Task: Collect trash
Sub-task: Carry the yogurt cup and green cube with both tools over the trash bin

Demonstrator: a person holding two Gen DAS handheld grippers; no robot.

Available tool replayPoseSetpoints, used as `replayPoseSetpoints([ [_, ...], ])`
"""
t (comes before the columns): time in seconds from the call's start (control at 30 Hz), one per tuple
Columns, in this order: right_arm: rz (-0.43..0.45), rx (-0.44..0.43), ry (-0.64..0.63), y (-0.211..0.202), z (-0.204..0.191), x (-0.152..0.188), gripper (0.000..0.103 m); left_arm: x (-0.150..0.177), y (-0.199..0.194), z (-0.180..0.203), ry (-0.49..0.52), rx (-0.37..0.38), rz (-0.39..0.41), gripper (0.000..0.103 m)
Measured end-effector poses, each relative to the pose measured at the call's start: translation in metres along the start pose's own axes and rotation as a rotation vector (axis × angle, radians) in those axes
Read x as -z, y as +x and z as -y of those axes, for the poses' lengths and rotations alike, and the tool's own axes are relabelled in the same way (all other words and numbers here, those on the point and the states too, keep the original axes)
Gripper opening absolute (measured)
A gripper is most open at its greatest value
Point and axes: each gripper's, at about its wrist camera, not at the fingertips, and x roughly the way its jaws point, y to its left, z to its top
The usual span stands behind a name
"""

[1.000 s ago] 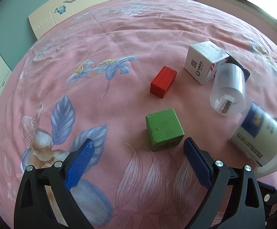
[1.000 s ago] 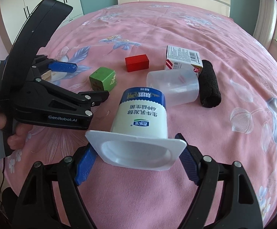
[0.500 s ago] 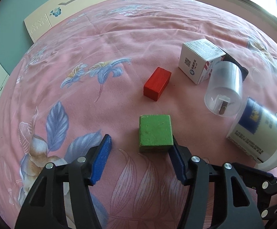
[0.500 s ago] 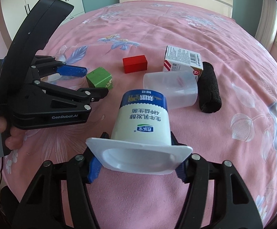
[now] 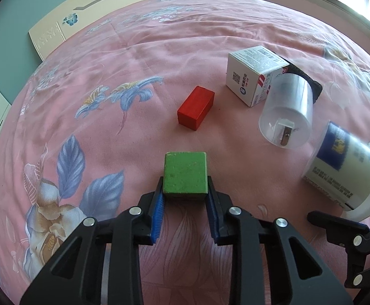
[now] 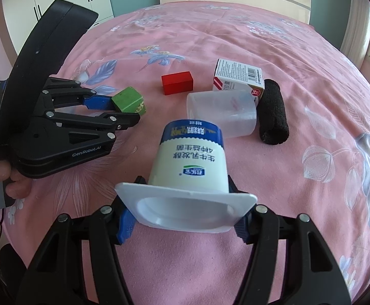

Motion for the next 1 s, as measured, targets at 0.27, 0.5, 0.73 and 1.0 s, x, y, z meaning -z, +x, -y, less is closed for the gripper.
replayPoseSetpoints([
  [0.27,0.009,0.002,-0.014,-0.012,0.002,0.009,0.062,0.009,-0.008,0.002,0.004,0.003,0.002,0.032],
  [0.5,0.031,-0.024,-0.012,-0.031,0.007,0.022,0.062,0.025,-0.025,0.012,0.018,0.002,0.007,0.032],
  [0.73,0.053,-0.036,-0.022,-0.053,0.012,0.033,0.062,0.042,-0.048,0.021,0.020,0.011,0.017,0.032],
  [1.0,0.065,-0.015,-0.042,-0.077,0.011,0.048,0.062,0.063,-0.072,0.038,0.026,0.027,0.028,0.032],
])
